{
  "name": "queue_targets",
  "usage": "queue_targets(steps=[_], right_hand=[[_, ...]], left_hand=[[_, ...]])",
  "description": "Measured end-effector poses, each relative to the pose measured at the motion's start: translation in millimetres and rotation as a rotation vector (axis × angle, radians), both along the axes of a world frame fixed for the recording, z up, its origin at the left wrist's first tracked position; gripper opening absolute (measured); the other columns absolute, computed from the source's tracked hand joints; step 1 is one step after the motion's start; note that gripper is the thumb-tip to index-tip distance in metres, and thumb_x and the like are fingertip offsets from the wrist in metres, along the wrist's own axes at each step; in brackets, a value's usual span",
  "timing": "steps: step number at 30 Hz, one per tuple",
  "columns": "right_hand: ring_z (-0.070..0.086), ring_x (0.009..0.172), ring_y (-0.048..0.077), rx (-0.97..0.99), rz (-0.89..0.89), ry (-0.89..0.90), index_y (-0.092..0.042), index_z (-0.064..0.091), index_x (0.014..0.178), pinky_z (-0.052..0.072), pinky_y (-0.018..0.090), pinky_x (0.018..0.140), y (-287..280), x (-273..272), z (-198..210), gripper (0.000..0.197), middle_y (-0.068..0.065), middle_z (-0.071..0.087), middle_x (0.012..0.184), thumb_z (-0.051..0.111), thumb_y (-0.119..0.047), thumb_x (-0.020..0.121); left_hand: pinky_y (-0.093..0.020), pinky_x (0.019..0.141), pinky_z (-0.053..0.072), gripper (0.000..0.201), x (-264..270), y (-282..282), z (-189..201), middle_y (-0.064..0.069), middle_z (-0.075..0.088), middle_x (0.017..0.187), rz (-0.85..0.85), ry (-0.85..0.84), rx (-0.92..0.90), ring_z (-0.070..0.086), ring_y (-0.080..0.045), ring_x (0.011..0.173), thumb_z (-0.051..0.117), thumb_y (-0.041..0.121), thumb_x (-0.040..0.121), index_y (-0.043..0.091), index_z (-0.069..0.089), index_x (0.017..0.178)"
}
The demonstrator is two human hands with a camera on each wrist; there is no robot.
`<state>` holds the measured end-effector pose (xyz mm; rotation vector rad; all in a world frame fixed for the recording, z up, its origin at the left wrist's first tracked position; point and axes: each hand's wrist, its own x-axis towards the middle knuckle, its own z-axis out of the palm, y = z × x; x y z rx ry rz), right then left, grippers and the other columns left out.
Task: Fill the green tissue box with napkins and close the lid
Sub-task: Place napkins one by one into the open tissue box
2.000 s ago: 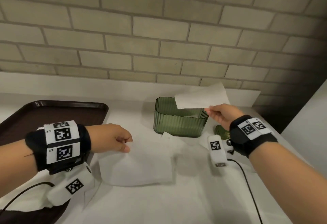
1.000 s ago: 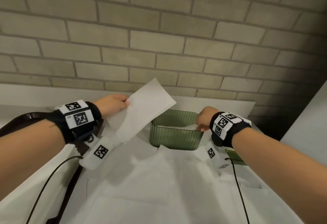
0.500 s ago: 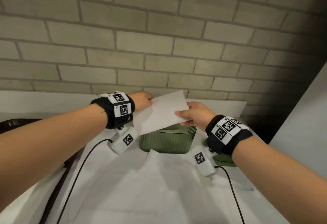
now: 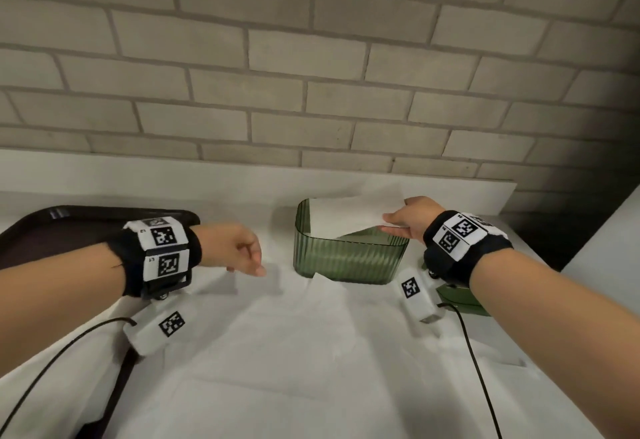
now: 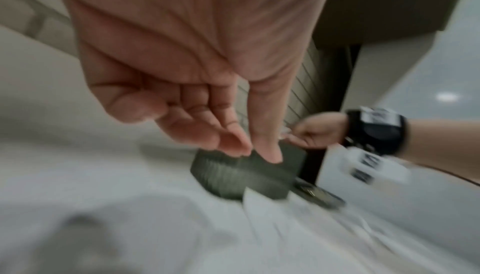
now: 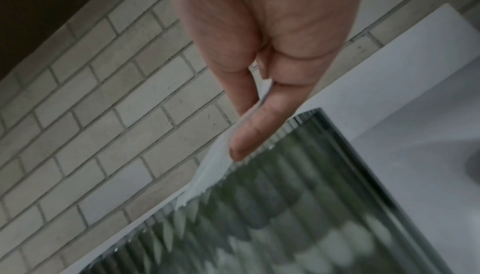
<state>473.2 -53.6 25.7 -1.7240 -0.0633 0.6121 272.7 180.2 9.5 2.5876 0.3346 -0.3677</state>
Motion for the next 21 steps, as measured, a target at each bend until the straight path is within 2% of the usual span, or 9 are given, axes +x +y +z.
queue_targets(steps=[3, 5, 8, 11, 13, 15, 16, 18, 21], right_hand=[[0.055, 0.116, 0.037, -0.114, 0.056, 0.009, 0.009, 0.043, 0.127, 0.06, 0.032, 0.063, 10.3, -1.6, -4.2, 0.04, 0.019, 0.052, 0.128, 0.052, 0.013, 0.088], [0.058, 0.105, 0.033, -0.312, 0.099, -0.071, 0.008, 0.048, 0.125, 0.054, 0.036, 0.08, 16.7, -5.0, -6.1, 0.041, 0.02, 0.057, 0.117, 0.061, 0.003, 0.087], [0.059, 0.089, 0.029, -0.565, 0.2, -0.223, 0.007, 0.054, 0.119, 0.051, 0.04, 0.093, 21.0, -2.5, -10.8, 0.042, 0.017, 0.059, 0.099, 0.069, -0.008, 0.083], [0.057, 0.088, 0.027, -0.8, 0.307, -0.363, 0.001, 0.054, 0.102, 0.049, 0.032, 0.08, 22.6, -13.9, -2.6, 0.029, 0.013, 0.056, 0.097, 0.066, -0.02, 0.086], [0.054, 0.091, 0.027, -0.989, 0.388, -0.525, -0.005, 0.053, 0.107, 0.043, 0.027, 0.072, 19.7, -20.7, 3.2, 0.032, 0.01, 0.053, 0.099, 0.062, -0.029, 0.088], [0.053, 0.089, 0.025, -1.069, 0.421, -0.64, -0.002, 0.055, 0.106, 0.041, 0.025, 0.06, 18.6, -26.4, 7.9, 0.031, 0.014, 0.059, 0.108, 0.06, -0.027, 0.089], [0.054, 0.091, 0.026, -1.104, 0.435, -0.707, -0.001, 0.056, 0.105, 0.041, 0.024, 0.06, 18.0, -29.9, 10.3, 0.028, 0.016, 0.06, 0.114, 0.058, -0.024, 0.089], [0.058, 0.101, 0.03, -1.147, 0.45, -0.843, 0.0, 0.057, 0.113, 0.044, 0.026, 0.071, 15.1, -36.0, 13.0, 0.032, 0.017, 0.057, 0.118, 0.055, -0.022, 0.09], [0.057, 0.101, 0.031, -1.056, 0.474, -1.03, -0.007, 0.057, 0.113, 0.046, 0.031, 0.079, 10.0, -58.8, 15.0, 0.029, 0.013, 0.052, 0.113, 0.056, -0.024, 0.088]], left_hand=[[-0.013, 0.072, 0.044, 0.022, -27.0, -10.9, -17.5, 0.015, 0.065, 0.085, -0.09, 0.12, 0.012, 0.058, -0.002, 0.075, 0.077, 0.045, 0.07, 0.035, 0.062, 0.084], [-0.015, 0.081, 0.043, 0.032, -37.2, -17.0, -26.7, 0.017, 0.062, 0.099, -0.107, 0.149, 0.006, 0.058, -0.003, 0.089, 0.077, 0.045, 0.069, 0.037, 0.059, 0.094], [-0.017, 0.091, 0.041, 0.048, -43.4, -22.8, -36.6, 0.014, 0.057, 0.114, -0.107, 0.123, 0.021, 0.052, -0.006, 0.106, 0.078, 0.045, 0.069, 0.034, 0.055, 0.11], [-0.019, 0.097, 0.04, 0.057, -43.4, -26.8, -43.5, 0.011, 0.054, 0.118, -0.115, 0.108, 0.042, 0.05, -0.007, 0.109, 0.079, 0.045, 0.068, 0.03, 0.055, 0.118], [-0.019, 0.098, 0.039, 0.061, -42.3, -30.7, -47.6, 0.01, 0.052, 0.117, -0.121, 0.108, 0.055, 0.049, -0.007, 0.11, 0.08, 0.044, 0.067, 0.029, 0.054, 0.12], [-0.018, 0.098, 0.038, 0.064, -40.4, -34.6, -50.2, 0.01, 0.049, 0.116, -0.138, 0.104, 0.077, 0.048, -0.007, 0.111, 0.08, 0.044, 0.067, 0.028, 0.053, 0.122], [-0.018, 0.098, 0.037, 0.066, -38.9, -36.2, -51.0, 0.01, 0.048, 0.117, -0.147, 0.103, 0.091, 0.048, -0.008, 0.112, 0.08, 0.044, 0.067, 0.027, 0.052, 0.124], [-0.017, 0.097, 0.036, 0.068, -35.5, -38.3, -51.6, 0.008, 0.049, 0.12, -0.159, 0.097, 0.117, 0.047, -0.009, 0.114, 0.08, 0.044, 0.067, 0.025, 0.05, 0.125], [-0.014, 0.09, 0.035, 0.069, -31.7, -39.5, -52.1, 0.008, 0.047, 0.115, -0.162, 0.104, 0.117, 0.047, -0.009, 0.108, 0.08, 0.042, 0.067, 0.023, 0.049, 0.125]])
